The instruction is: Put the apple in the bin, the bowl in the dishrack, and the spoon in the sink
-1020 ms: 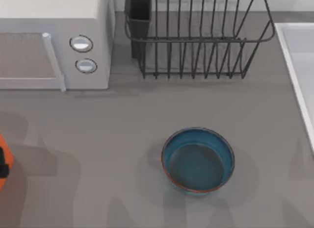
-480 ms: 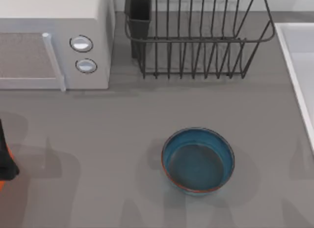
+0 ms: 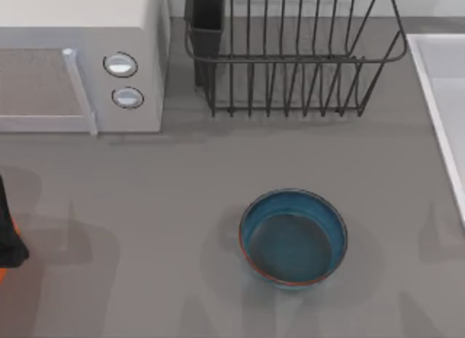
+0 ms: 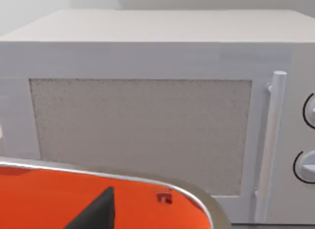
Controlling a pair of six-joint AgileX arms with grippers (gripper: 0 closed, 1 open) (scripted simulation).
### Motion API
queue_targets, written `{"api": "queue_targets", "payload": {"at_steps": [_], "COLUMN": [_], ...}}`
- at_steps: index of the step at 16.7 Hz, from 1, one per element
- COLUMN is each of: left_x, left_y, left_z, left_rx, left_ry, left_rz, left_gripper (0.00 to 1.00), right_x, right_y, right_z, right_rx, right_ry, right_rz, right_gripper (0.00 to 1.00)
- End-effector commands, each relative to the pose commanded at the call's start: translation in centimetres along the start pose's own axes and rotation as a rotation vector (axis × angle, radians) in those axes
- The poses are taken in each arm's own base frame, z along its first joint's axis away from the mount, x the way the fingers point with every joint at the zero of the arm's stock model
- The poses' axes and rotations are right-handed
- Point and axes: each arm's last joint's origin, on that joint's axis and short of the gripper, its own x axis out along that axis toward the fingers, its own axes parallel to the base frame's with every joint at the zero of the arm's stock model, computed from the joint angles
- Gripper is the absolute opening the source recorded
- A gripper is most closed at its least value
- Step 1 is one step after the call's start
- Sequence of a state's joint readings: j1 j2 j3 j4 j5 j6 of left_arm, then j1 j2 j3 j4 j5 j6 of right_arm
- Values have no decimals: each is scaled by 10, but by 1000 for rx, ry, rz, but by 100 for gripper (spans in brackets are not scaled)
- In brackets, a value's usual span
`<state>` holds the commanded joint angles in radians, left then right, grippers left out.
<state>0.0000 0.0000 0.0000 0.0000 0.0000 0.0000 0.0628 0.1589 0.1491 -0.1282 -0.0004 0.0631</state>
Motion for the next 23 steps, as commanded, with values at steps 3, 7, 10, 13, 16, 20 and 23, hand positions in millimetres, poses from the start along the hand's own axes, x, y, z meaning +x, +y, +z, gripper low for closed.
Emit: {"api": "queue_targets", "payload": {"at_steps": [3, 7, 10, 13, 16, 20, 23], "left_x": [0, 0, 0, 0, 0, 0, 0], "left_y": [0, 0, 0, 0, 0, 0, 0], "left_z": [0, 0, 0, 0, 0, 0, 0], "left_rx": [0, 0, 0, 0, 0, 0, 0], "left_ry": [0, 0, 0, 0, 0, 0, 0], "left_rz": [0, 0, 0, 0, 0, 0, 0], "left_gripper": [100, 100, 100, 100, 100, 100, 100], "right_x": [8, 41, 79, 120, 153, 176, 179], "right_y": [11, 37, 68, 106, 142, 175, 182], "right_z": [30, 71, 89, 92, 80, 62, 57], "right_rx": [57, 117, 130, 110, 70, 21, 8], "right_ry": [190, 529, 803, 1052, 1247, 1400, 1429], "right_rz": [55, 102, 96, 54, -8, -80, -98], "right_gripper": [100, 100, 100, 100, 100, 100, 100]}}
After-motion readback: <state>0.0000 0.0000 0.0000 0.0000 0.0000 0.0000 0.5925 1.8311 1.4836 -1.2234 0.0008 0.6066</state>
